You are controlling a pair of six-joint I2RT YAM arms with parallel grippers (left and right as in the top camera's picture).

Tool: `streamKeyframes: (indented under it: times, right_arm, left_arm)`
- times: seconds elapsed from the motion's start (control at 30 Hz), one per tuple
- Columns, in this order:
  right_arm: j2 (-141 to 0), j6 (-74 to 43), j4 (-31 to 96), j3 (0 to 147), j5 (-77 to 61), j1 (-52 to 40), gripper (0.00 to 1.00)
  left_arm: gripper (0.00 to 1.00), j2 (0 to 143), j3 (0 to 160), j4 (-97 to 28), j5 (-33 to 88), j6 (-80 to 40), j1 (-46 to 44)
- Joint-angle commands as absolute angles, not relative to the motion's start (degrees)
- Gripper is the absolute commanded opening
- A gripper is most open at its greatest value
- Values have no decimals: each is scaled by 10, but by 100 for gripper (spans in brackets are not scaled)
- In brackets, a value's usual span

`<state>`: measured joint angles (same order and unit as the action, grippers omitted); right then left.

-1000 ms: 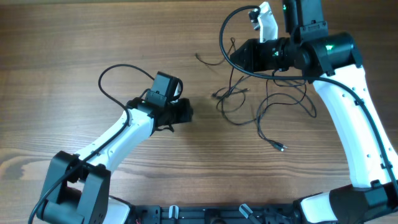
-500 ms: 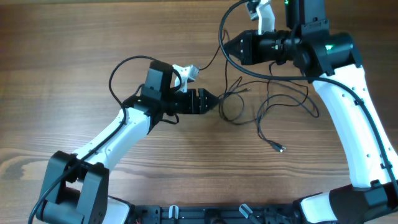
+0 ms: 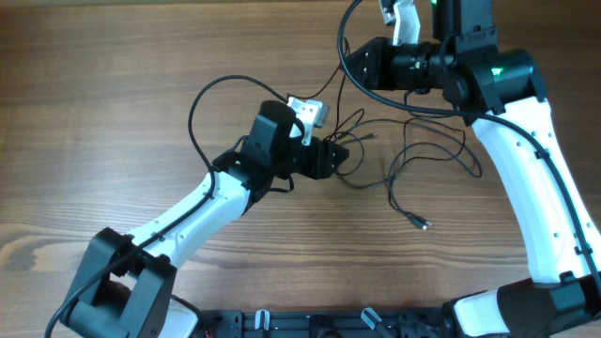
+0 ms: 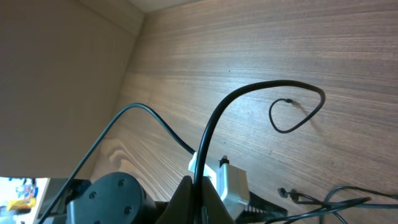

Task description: Untangle cables

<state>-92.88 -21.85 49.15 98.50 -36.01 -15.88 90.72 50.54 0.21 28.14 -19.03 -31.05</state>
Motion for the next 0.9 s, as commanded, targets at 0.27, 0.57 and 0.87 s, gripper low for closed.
streamKeyframes:
  times: [0.27,0.57,0.87]
  right_arm:
    - [-932,-261,609,986,8,-119,4]
    - [-932,-243,671,986,13,95,4]
    - [-932,-115,673,981,-154,90,4]
  left_arm:
    - [4,856,509,-134,210,-138,-195]
    - [4,687,509,-209,191,-146,107]
    - [5,706,509,-215,291,-171,59]
